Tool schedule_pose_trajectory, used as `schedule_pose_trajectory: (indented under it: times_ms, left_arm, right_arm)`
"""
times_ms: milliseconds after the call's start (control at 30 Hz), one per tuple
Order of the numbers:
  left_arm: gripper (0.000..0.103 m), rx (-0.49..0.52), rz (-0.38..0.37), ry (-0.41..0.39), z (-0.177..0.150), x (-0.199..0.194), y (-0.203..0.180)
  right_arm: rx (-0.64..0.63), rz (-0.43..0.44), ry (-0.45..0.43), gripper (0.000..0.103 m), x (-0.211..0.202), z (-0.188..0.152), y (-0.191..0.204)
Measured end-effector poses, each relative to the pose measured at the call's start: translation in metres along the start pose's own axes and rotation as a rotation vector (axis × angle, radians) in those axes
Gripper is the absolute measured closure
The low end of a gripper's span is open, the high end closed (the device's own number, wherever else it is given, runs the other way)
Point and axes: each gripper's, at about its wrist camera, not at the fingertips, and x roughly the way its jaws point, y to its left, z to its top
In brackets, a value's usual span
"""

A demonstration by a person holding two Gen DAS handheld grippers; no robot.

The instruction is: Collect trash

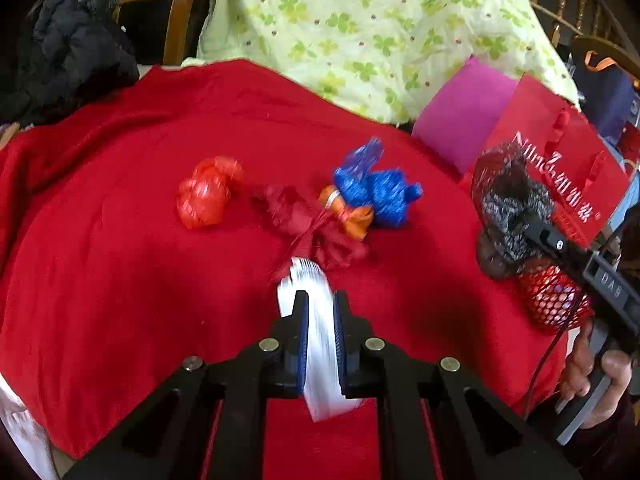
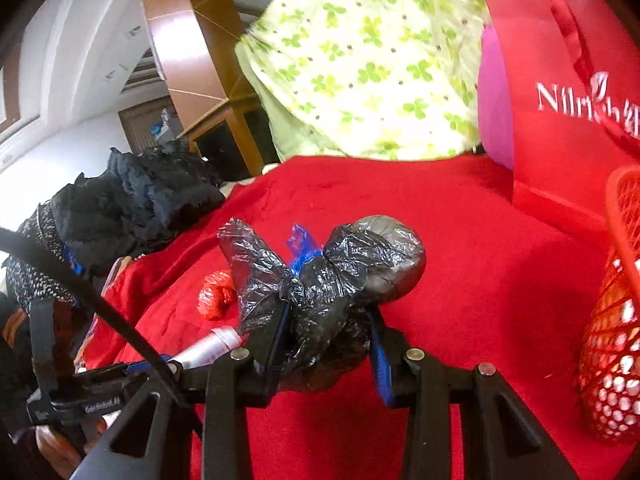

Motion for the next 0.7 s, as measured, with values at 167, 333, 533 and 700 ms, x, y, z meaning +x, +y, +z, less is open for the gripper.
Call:
schedule_pose_trajectory:
  times_ms: [167, 333, 533, 700]
  left_arm:
    - [0.091, 0.06, 0.066, -0.007, 0.0, 0.002, -0.01]
    - [0.038, -0.007, 0.082, 0.053, -0.013, 0.018, -0.001]
    - [0.027, -0.039, 0.106, 0.1, -0.026, 0.04, -0.002]
    - [0.027, -0.071, 0.115, 0.16, -0.039, 0.061, 0.0]
  right_arm:
    - [-0.028, -0.01, -0.038, 0.064, -0.015, 0.001, 0.002]
    - [-0.041, -0.023, -0.035, 0.064, -0.017, 0.0, 0.002]
    - [-0.056, -0.035, -0.039, 0.064, -0.019, -0.001, 0.0]
    - [-0.063, -0.045, -0.042, 0.064, -0.022, -0.002, -0.002]
